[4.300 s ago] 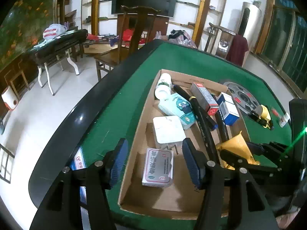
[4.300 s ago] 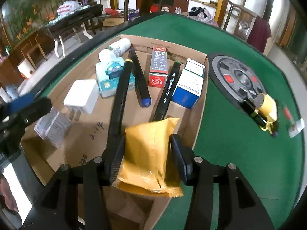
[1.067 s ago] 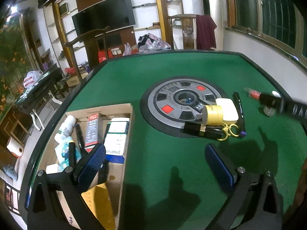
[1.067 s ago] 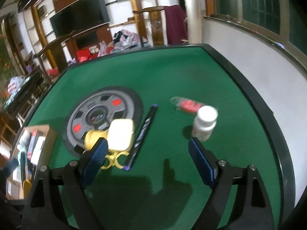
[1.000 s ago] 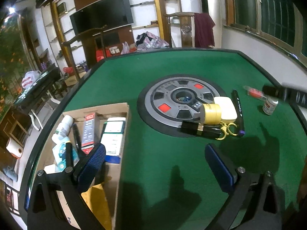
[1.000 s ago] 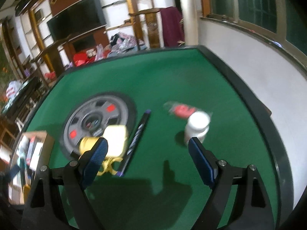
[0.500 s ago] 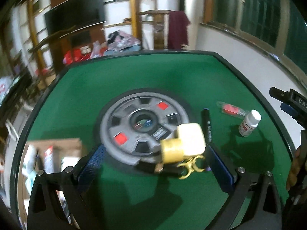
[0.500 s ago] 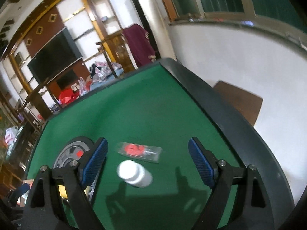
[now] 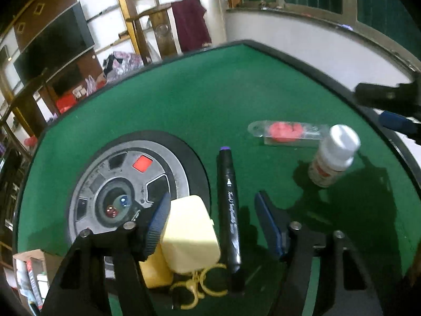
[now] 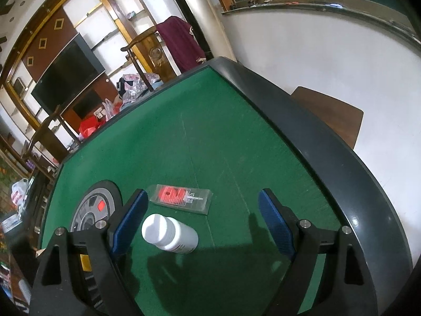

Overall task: Organize objects
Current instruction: 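Move both open tools back toward the black marker and white pill bottle, then grasp the black marker with the left tool while the right grasps the white pill bottle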

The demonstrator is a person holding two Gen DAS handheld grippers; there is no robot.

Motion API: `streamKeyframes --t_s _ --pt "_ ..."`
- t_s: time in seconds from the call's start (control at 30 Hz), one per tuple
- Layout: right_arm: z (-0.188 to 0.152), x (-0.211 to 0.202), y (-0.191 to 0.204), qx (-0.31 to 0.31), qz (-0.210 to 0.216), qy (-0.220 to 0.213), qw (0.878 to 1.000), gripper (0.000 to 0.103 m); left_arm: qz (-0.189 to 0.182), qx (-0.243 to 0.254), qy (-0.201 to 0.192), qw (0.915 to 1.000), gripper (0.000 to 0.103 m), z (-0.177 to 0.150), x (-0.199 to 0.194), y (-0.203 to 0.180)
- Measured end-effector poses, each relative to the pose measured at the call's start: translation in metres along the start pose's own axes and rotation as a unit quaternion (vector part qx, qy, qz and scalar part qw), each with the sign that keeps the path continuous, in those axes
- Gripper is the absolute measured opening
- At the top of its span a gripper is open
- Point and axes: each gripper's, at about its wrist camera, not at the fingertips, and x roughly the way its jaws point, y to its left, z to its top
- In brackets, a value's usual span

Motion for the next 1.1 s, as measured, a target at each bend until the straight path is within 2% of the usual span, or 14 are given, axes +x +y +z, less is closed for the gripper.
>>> streamKeyframes --t_s 0.13,0.17,0.2,0.27,0.43,0.53,0.6,0.67,0.77,0.97,1.1 --pt "-0.001 0.002 -0.003 0.003 0.001 0.005 1.000 0.086 0.028 0.045 -0.003 0.9986 0.039 -0.001 0.006 -0.009" --pt "0.000 0.003 -0.005 0.004 0.001 0.007 1.000 0.086 0.029 0.054 -0.006 0.9981 0.030 -0.001 0.004 -0.011" --pt "0.000 0.005 -0.005 0.003 0.001 0.009 1.000 0.086 0.028 0.064 -0.009 0.9976 0.015 -0.002 0.002 -0.014" --pt "-0.001 0.007 -0.005 0.003 0.002 0.014 1.000 0.086 0.004 0.077 0.000 0.9970 0.003 -0.004 -0.002 -0.018" --pt "-0.003 0.009 -0.006 0.004 0.002 0.020 1.000 0.086 -0.021 0.080 0.007 0.9966 0.003 -0.007 -0.004 -0.021" --pt "-0.004 0.009 -0.006 0.004 0.001 0.021 1.000 0.086 -0.040 0.059 0.042 0.9966 0.006 -0.003 0.010 -0.016" --pt "-0.004 0.011 -0.007 0.006 0.005 0.023 1.000 0.086 -0.024 0.075 0.032 0.9964 0.007 -0.002 0.012 -0.022" --pt "-0.004 0.011 -0.007 0.007 0.008 0.025 1.000 0.086 -0.016 0.087 0.033 0.9955 0.002 -0.002 0.013 -0.028" --pt "-0.003 0.014 -0.010 0.011 0.013 0.033 0.999 0.086 -0.054 0.075 0.041 0.9949 0.000 -0.002 0.012 -0.026" --pt "-0.004 0.016 -0.011 0.024 0.037 0.045 0.998 0.086 -0.095 0.028 0.000 0.9950 0.000 -0.005 -0.021 -0.011" --pt "-0.006 0.020 -0.002 0.008 0.067 0.059 0.996 0.086 -0.114 -0.009 -0.033 0.9928 0.000 -0.007 -0.049 0.007"
